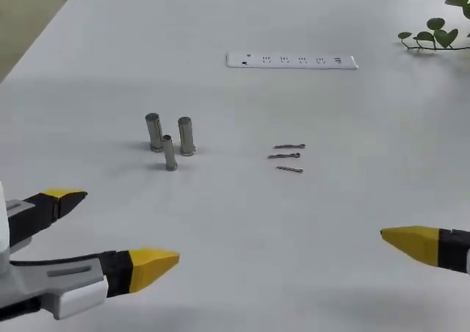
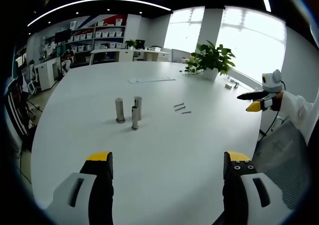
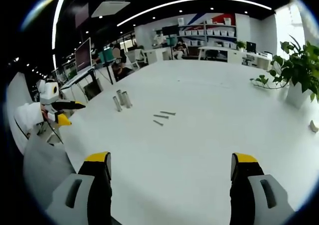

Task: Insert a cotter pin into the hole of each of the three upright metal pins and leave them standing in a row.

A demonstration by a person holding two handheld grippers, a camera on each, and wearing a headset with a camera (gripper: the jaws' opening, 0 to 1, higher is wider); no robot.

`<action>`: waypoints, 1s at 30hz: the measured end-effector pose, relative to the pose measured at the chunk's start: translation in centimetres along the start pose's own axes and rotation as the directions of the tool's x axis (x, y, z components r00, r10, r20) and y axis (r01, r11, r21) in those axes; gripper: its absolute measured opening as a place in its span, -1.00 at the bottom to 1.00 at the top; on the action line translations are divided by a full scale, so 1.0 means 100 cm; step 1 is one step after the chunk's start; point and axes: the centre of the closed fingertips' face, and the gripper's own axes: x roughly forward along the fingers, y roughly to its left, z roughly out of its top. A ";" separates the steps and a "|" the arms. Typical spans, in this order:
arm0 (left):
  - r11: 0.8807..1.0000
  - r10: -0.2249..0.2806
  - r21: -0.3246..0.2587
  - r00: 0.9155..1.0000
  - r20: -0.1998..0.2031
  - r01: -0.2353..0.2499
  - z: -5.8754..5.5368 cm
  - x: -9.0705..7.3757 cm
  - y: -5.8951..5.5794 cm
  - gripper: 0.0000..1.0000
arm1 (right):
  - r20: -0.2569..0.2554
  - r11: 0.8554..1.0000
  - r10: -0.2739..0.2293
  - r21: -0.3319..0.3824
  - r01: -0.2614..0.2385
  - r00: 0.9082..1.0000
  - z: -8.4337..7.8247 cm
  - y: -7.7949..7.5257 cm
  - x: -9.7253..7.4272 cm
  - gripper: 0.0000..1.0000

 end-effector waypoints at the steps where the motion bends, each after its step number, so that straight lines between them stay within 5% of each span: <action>1: 1.000 0.001 0.001 1.000 0.003 -0.001 0.001 0.000 0.001 0.78 | 0.000 1.000 -0.001 -0.002 0.001 1.000 0.000 0.000 0.000 0.97; 18: 1.000 0.015 0.008 0.998 0.061 -0.015 0.024 0.033 0.026 0.63 | -0.019 1.000 0.002 -0.018 -0.002 1.000 -0.005 -0.001 -0.001 0.97; 30: 1.000 -0.020 0.017 0.998 0.060 0.019 0.036 0.065 0.048 0.26 | -0.020 1.000 0.002 -0.017 -0.003 1.000 -0.005 0.000 -0.002 0.97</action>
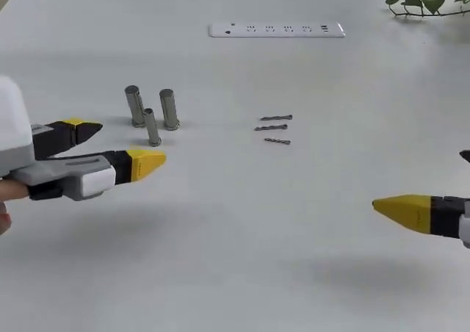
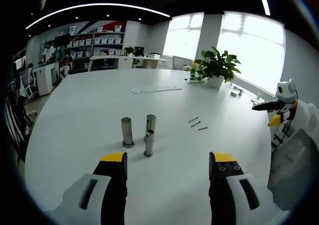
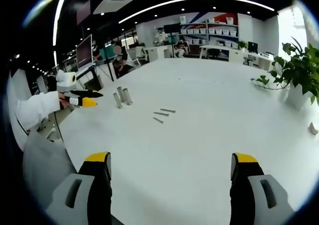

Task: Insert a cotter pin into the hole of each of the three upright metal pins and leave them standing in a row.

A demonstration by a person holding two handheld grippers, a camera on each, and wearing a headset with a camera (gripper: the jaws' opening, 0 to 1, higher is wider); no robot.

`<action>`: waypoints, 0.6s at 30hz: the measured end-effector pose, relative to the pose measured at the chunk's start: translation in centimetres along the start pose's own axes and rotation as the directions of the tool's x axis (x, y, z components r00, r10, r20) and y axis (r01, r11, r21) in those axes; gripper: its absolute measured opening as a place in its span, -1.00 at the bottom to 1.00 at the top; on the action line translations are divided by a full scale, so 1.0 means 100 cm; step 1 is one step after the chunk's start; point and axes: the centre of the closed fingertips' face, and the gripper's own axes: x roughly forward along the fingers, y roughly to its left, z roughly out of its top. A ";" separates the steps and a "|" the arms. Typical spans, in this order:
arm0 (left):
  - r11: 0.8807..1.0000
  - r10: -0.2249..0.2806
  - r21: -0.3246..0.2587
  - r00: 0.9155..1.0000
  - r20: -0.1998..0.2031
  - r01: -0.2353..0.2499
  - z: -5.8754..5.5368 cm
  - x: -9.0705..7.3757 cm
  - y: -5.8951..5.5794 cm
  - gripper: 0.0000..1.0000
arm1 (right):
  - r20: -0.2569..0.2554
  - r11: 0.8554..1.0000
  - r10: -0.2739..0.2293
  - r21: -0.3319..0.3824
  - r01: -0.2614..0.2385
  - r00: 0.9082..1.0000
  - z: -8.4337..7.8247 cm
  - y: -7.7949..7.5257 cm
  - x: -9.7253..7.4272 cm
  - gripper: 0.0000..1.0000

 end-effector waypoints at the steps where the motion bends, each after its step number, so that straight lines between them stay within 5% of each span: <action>1: 1.000 -0.001 0.001 1.000 -0.006 0.001 0.000 0.002 0.002 0.26 | -0.002 1.000 -0.001 0.002 0.001 1.000 0.000 0.000 0.000 0.97; 15: 0.998 0.005 0.064 1.000 0.030 -0.006 0.016 0.034 0.019 -0.35 | -0.023 1.000 -0.004 0.030 0.004 1.000 -0.010 -0.001 0.000 0.97; 18: 0.998 0.022 0.063 1.000 0.006 -0.023 0.013 0.040 0.025 -0.38 | -0.027 0.999 -0.003 0.032 0.004 1.000 -0.010 -0.001 0.000 0.97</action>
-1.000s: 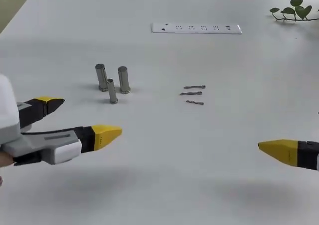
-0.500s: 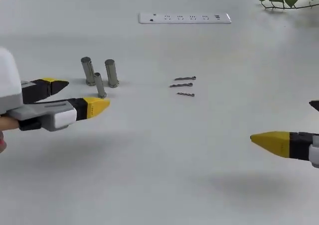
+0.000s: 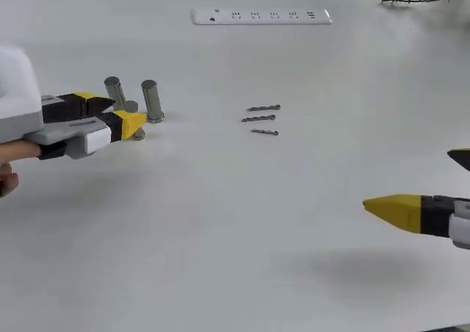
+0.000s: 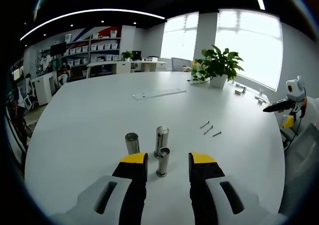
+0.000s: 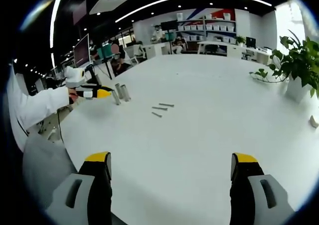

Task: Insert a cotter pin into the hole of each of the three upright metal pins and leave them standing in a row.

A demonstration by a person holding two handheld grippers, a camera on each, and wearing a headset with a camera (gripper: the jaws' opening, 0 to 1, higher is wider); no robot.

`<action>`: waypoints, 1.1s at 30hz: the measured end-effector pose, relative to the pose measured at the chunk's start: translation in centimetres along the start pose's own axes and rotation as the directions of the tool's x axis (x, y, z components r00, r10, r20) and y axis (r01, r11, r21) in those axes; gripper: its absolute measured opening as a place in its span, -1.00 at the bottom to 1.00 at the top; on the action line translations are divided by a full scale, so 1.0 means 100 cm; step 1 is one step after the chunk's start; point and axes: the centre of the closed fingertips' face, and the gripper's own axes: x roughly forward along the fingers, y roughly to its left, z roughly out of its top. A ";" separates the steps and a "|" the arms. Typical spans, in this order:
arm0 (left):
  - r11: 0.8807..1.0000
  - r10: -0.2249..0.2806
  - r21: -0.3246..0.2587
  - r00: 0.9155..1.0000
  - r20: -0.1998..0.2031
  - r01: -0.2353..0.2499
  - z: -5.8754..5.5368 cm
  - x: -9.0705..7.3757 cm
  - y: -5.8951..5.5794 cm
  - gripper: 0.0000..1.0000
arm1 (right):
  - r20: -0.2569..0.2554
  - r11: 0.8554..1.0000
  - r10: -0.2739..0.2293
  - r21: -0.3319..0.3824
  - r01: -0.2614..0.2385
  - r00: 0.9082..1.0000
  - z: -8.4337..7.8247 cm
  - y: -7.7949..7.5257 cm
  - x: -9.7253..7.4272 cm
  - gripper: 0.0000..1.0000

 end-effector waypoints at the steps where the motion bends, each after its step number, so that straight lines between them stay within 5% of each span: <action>1: 1.000 -0.001 0.012 1.000 -0.011 0.001 -0.002 0.002 0.001 -0.39 | 0.000 1.000 0.001 -0.001 -0.001 1.000 0.000 0.000 0.000 0.97; 11: 0.997 -0.017 0.078 0.999 -0.049 0.021 -0.014 0.018 0.003 -0.87 | -0.008 1.000 0.011 0.008 -0.011 1.000 -0.003 0.003 0.000 0.97; 24: 0.992 -0.002 0.127 0.999 -0.039 0.007 -0.011 0.020 0.005 -0.89 | -0.008 1.000 0.019 0.010 -0.019 1.000 -0.003 0.007 0.001 0.97; 33: 0.972 -0.073 0.219 0.996 -0.061 0.084 -0.010 0.008 -0.024 -0.89 | 0.000 1.000 0.028 0.004 -0.028 1.000 0.000 0.011 0.002 0.97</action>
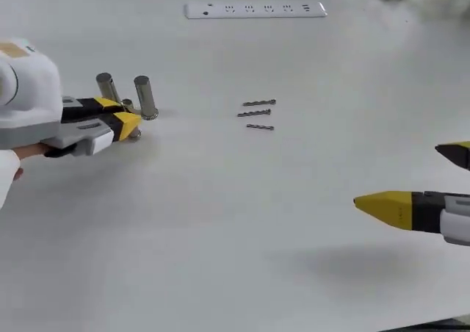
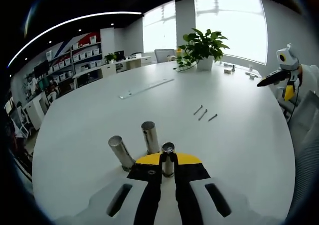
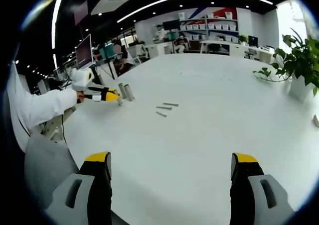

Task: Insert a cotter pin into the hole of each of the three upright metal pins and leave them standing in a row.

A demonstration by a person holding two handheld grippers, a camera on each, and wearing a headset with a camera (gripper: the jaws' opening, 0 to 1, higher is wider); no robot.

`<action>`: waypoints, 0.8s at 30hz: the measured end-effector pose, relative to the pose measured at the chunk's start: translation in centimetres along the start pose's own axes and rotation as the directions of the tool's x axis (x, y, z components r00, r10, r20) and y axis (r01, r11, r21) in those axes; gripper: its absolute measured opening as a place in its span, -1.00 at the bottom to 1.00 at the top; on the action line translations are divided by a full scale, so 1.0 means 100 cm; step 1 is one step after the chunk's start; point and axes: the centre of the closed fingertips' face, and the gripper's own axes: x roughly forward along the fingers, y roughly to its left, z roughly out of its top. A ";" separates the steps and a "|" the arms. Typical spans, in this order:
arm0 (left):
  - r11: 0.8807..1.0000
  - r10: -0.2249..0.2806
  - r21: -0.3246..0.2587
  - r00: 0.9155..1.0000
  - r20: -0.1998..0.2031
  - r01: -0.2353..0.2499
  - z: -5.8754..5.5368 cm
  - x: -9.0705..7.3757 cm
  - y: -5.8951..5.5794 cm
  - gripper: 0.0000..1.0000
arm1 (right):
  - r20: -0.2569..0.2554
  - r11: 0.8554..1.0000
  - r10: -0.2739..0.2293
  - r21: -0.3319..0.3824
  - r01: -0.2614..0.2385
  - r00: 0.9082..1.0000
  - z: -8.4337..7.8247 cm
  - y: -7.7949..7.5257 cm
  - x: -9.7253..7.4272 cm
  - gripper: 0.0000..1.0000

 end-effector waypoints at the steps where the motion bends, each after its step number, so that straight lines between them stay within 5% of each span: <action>1: 1.000 -0.006 0.004 1.000 0.000 0.006 0.001 -0.001 -0.004 -0.89 | 0.002 1.000 0.002 -0.002 -0.002 1.000 0.001 0.001 0.000 0.97; 5: 0.991 -0.116 0.076 0.993 0.020 0.114 0.012 -0.003 -0.035 -0.89 | 0.006 1.000 0.011 -0.009 -0.011 1.000 0.003 0.003 0.001 0.97; 10: 0.958 -0.258 0.136 0.965 0.039 0.251 0.022 -0.007 -0.073 -0.90 | 0.012 1.000 0.017 -0.014 -0.017 1.000 0.005 0.005 0.001 0.97; 13: 0.926 -0.330 0.198 0.944 0.013 0.321 0.021 -0.008 -0.093 -0.90 | 0.014 1.000 0.021 -0.014 -0.021 1.000 0.005 0.007 0.001 0.97; 16: 0.913 -0.376 0.186 0.926 0.033 0.364 0.024 -0.008 -0.105 -0.90 | 0.018 1.000 0.023 -0.015 -0.023 1.000 0.005 0.008 0.001 0.97; 19: 0.889 -0.412 0.220 0.911 0.002 0.401 0.020 -0.006 -0.118 -0.90 | 0.018 1.000 0.023 -0.016 -0.022 1.000 0.005 0.008 0.001 0.97; 24: 0.870 -0.455 0.210 0.890 -0.005 0.446 0.016 -0.001 -0.129 -0.90 | 0.013 1.000 0.026 -0.015 -0.026 1.000 0.004 0.010 0.001 0.97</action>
